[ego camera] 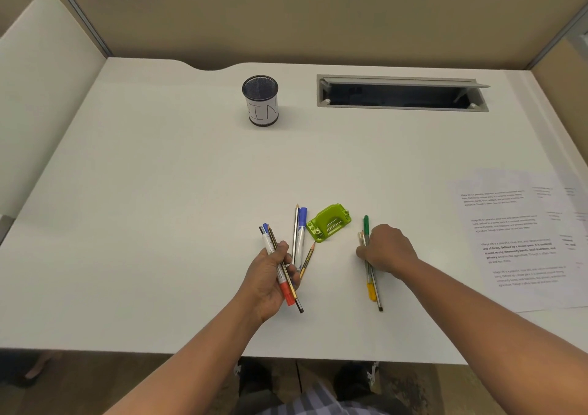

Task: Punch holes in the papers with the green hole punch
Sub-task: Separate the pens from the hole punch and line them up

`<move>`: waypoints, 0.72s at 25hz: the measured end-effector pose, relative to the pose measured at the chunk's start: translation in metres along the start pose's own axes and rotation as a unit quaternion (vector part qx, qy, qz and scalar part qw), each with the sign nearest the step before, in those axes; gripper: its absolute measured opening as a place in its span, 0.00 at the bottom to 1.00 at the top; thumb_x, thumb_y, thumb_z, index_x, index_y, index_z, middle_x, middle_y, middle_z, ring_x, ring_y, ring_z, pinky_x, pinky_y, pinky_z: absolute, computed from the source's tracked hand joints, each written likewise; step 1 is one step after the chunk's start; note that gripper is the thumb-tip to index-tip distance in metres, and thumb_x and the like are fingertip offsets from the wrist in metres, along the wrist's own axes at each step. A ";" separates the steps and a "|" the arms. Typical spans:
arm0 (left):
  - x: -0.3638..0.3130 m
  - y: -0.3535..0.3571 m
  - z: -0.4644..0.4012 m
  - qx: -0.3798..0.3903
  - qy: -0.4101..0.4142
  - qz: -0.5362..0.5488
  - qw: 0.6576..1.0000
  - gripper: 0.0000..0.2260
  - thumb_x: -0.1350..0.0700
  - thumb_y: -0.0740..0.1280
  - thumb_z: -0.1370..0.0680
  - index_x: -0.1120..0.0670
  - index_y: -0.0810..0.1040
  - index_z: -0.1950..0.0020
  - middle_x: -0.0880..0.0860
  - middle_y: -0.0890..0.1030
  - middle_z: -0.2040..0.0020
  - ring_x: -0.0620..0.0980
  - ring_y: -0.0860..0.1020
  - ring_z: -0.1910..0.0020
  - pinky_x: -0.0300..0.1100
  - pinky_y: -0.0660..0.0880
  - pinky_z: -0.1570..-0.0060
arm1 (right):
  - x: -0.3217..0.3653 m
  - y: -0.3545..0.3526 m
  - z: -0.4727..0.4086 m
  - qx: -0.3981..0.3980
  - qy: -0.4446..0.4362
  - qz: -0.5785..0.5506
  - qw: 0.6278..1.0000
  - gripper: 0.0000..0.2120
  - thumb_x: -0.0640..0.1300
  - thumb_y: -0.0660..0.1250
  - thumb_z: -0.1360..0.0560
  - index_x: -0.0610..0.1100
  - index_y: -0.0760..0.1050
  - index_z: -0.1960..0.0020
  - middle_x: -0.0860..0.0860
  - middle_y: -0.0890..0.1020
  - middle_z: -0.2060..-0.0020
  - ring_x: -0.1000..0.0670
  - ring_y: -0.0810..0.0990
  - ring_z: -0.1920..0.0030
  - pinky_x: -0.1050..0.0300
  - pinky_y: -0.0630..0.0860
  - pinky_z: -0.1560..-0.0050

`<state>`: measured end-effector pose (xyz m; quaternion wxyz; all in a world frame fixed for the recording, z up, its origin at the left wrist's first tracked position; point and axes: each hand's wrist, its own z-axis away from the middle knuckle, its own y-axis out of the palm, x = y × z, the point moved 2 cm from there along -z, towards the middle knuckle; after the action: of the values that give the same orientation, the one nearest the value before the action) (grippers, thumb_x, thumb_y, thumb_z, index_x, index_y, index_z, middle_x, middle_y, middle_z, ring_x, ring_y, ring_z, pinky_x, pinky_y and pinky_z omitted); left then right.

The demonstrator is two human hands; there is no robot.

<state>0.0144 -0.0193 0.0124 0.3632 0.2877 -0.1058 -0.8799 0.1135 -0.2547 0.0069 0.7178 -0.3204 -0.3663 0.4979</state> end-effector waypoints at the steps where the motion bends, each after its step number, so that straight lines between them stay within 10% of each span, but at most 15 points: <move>1: 0.000 0.000 0.000 -0.001 -0.002 0.000 1.000 0.04 0.55 0.70 0.20 0.54 0.77 0.48 0.53 0.77 0.66 0.49 0.76 0.70 0.44 0.78 0.69 | 0.001 0.000 0.002 0.001 -0.003 0.008 1.000 0.13 0.52 0.71 0.33 0.45 0.71 0.61 0.50 0.77 0.64 0.51 0.74 0.67 0.58 0.64 0.72; 18: 0.003 -0.001 -0.001 0.027 0.005 -0.024 0.999 0.05 0.55 0.69 0.19 0.56 0.78 0.46 0.52 0.78 0.65 0.48 0.77 0.69 0.45 0.78 0.67 | 0.002 -0.011 0.014 0.033 -0.027 -0.064 0.997 0.12 0.41 0.73 0.31 0.44 0.70 0.68 0.48 0.76 0.69 0.46 0.75 0.67 0.58 0.68 0.68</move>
<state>0.0129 -0.0205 0.0103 0.3348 0.3043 -0.1208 -0.8836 0.1076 -0.2551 0.0241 0.7485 -0.2591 -0.3885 0.4708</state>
